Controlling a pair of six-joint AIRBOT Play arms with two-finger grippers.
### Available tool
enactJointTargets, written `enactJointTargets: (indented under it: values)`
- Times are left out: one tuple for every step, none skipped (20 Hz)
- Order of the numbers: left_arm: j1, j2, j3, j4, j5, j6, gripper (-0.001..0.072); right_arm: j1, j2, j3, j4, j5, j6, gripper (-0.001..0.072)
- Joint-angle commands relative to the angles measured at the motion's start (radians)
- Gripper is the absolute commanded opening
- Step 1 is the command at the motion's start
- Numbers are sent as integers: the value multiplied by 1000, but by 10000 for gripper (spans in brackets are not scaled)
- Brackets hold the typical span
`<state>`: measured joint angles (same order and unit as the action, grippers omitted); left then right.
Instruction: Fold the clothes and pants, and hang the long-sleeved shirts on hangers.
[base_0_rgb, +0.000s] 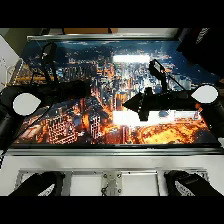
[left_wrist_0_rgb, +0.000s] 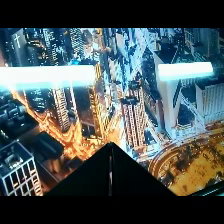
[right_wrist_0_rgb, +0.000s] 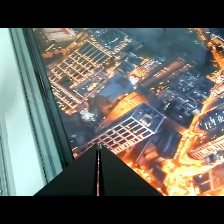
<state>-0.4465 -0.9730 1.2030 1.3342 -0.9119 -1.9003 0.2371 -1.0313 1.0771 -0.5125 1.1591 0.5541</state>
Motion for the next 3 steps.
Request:
enactJointTargets:
  values:
    - [0, -1, 0, 0, 0, 0, 31, 1, 0, 0, 0, 0, -1, 38]
    - [0, -1, 0, 0, 0, 0, 30, 1, 0, 0, 0, 0, -1, 38]
    - [0, -1, 0, 0, 0, 0, 30, 1, 0, 0, 0, 0, -1, 38]
